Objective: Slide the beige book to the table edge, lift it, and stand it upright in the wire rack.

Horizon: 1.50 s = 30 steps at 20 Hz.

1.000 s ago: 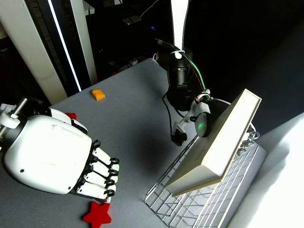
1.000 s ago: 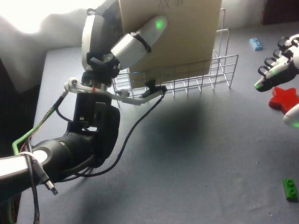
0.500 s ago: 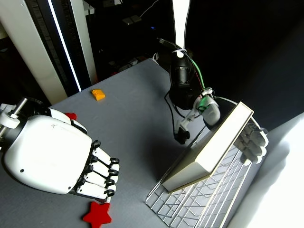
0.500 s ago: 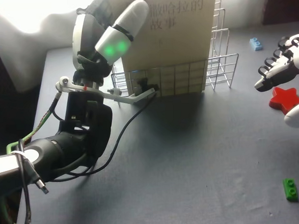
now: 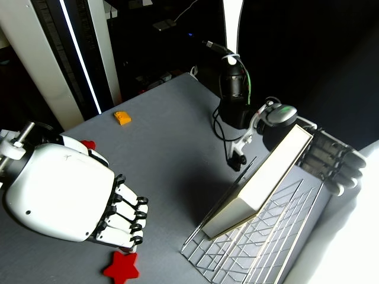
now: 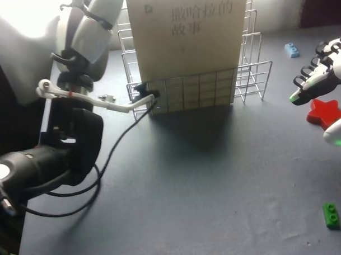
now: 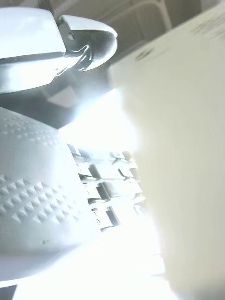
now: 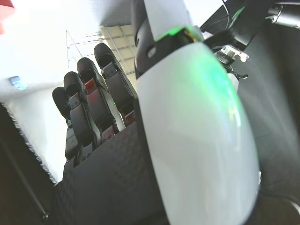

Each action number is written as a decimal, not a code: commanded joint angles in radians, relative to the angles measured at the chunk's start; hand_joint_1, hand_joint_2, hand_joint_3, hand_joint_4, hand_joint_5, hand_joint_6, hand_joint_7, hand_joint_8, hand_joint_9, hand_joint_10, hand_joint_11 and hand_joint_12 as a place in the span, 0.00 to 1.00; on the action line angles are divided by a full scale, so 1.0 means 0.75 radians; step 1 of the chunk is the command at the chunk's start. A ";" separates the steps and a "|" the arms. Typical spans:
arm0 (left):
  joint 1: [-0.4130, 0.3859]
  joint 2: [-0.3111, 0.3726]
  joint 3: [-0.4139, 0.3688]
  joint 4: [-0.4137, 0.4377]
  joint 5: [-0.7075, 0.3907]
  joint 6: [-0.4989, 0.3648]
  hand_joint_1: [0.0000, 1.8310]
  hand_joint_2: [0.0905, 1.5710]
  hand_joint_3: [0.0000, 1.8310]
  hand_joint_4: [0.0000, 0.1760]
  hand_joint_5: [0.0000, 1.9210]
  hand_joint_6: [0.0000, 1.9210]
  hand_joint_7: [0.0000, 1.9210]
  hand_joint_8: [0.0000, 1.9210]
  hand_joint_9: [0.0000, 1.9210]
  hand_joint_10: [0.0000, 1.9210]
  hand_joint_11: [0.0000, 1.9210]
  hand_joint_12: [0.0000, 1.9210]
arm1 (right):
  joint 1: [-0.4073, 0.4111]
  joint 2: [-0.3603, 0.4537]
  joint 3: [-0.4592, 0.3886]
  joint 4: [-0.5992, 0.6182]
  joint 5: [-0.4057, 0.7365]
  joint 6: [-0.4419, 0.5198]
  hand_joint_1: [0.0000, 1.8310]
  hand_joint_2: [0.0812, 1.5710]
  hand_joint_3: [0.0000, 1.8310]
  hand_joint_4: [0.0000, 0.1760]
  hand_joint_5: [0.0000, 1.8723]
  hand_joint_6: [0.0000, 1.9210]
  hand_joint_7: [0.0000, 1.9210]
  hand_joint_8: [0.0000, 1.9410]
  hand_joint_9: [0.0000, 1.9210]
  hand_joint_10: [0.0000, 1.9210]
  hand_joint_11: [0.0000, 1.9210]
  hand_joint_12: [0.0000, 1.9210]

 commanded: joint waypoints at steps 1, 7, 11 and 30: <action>-0.016 0.031 -0.009 0.036 -0.147 -0.008 0.28 0.60 0.00 0.00 0.05 0.00 0.01 0.00 0.00 0.00 0.00 0.11 | 0.018 0.013 -0.001 0.014 -0.114 0.013 0.11 0.74 0.00 0.00 0.14 0.00 0.13 0.00 0.13 0.00 0.00 0.33; -0.025 0.253 -0.227 0.134 -0.148 0.019 0.26 0.61 0.00 0.00 0.03 0.00 0.00 0.00 0.00 0.00 0.00 0.09 | 0.018 0.021 -0.008 0.024 -0.113 0.015 0.13 0.74 0.00 0.00 0.15 0.00 0.14 0.00 0.13 0.00 0.00 0.34; 0.020 0.537 -0.455 0.214 -0.085 0.122 0.28 0.61 0.00 0.00 0.04 0.00 0.01 0.00 0.01 0.00 0.00 0.13 | 0.018 0.033 -0.014 0.024 -0.110 -0.017 0.10 0.75 0.00 0.00 0.14 0.00 0.13 0.00 0.13 0.00 0.00 0.33; 0.157 1.127 -0.592 1.080 0.458 0.396 0.28 0.63 0.00 0.00 0.09 0.01 0.06 0.00 0.05 0.01 0.00 0.23 | 0.031 0.065 -0.020 0.278 -0.094 -0.263 0.14 0.74 0.00 0.00 0.17 0.00 0.15 0.00 0.15 0.00 0.00 0.40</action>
